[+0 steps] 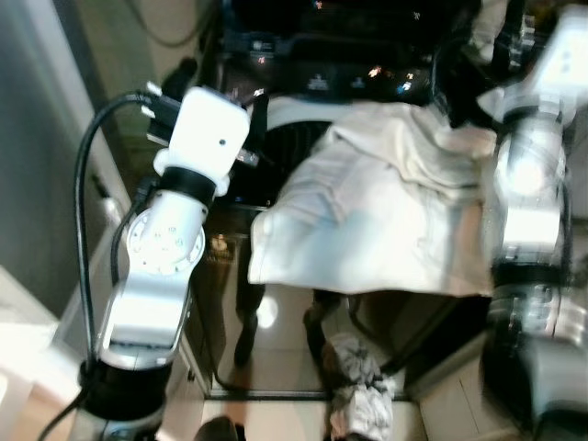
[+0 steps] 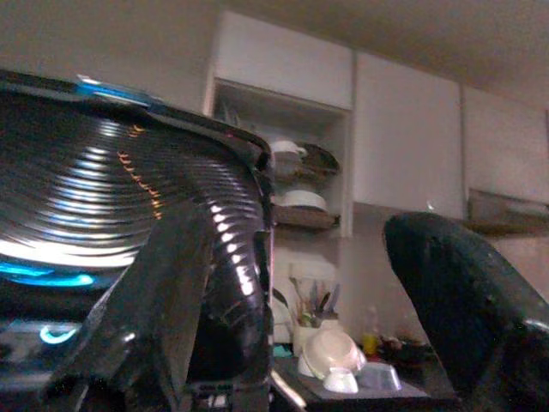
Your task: Clothes washing
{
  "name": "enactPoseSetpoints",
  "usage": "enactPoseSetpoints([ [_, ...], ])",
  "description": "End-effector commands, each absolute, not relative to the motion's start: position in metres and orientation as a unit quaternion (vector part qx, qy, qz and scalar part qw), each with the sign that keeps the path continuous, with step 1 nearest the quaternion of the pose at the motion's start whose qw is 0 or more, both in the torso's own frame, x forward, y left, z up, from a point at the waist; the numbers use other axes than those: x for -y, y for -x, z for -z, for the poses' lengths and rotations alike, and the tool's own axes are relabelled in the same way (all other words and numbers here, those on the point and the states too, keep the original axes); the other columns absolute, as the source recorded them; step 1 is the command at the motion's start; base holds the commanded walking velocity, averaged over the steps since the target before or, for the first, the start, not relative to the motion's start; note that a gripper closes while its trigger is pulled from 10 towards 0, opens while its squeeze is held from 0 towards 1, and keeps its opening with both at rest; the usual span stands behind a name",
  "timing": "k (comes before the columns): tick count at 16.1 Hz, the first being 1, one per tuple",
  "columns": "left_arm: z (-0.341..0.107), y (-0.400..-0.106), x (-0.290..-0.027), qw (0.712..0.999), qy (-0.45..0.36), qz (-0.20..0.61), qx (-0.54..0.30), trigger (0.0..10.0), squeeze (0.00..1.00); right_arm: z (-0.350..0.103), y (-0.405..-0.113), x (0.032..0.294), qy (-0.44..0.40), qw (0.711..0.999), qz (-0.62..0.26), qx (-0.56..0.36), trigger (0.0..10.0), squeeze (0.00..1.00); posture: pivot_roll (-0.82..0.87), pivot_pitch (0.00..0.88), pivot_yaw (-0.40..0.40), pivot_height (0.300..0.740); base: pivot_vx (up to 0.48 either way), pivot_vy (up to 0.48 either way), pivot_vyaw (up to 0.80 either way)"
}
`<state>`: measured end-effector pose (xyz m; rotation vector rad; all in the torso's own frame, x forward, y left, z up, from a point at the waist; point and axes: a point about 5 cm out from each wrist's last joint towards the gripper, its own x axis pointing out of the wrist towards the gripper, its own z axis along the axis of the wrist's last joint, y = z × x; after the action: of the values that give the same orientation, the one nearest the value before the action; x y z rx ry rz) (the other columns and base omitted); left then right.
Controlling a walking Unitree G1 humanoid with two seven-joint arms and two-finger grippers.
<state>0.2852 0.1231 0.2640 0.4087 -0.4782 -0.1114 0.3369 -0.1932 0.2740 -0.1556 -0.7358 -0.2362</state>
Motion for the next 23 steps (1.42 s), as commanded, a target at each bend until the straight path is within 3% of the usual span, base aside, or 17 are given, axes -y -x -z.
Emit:
enactPoseSetpoints([
  [1,-0.268,-0.287,-0.124,0.951,-0.183,0.048,0.244,10.0,0.00,-0.281,-0.320,0.180,0.088,0.915,0.076,0.386,10.0,0.00,-0.02,0.000,-0.030,0.740,0.000,0.000,0.00],
  [3,-0.271,-0.290,-0.124,0.950,-0.181,0.046,0.251,10.0,0.00,-0.245,-0.304,0.183,0.080,0.938,0.041,0.336,10.0,0.00,-0.03,0.000,-0.023,0.740,0.000,0.000,0.00],
  [10,-0.270,-0.287,-0.124,0.950,-0.175,0.051,0.255,10.0,0.00,-0.191,-0.261,0.190,0.043,0.982,-0.010,0.181,10.0,0.00,-0.03,0.000,-0.023,0.740,0.000,0.000,0.00],
  [12,-0.269,-0.286,-0.124,0.950,-0.175,0.050,0.253,10.0,0.00,-0.174,-0.255,0.188,0.005,0.991,-0.053,0.124,10.0,0.00,-0.03,0.000,-0.023,0.740,0.000,0.000,0.00],
  [14,-0.269,-0.284,-0.125,0.949,-0.177,0.049,0.255,10.0,0.00,-0.166,-0.248,0.190,0.018,0.991,-0.088,0.097,10.0,0.00,-0.01,0.000,-0.037,0.740,0.000,0.000,0.00],
  [16,-0.269,-0.285,-0.125,0.949,-0.176,0.047,0.257,10.0,0.00,-0.154,-0.252,0.187,0.026,0.992,-0.105,0.070,10.0,0.00,-0.01,0.000,-0.038,0.740,0.000,0.000,0.00],
  [20,-0.259,-0.293,-0.119,0.952,-0.185,0.062,0.235,10.0,0.00,-0.137,-0.296,0.170,0.009,0.994,-0.101,0.051,10.0,0.00,0.01,0.000,-0.037,0.740,0.000,0.000,0.00],
  [23,-0.217,-0.308,-0.122,0.971,-0.190,0.075,0.127,10.0,0.00,-0.146,-0.327,0.157,0.003,0.994,-0.090,0.068,10.0,0.00,0.01,0.000,-0.033,0.740,0.000,0.000,0.00],
])
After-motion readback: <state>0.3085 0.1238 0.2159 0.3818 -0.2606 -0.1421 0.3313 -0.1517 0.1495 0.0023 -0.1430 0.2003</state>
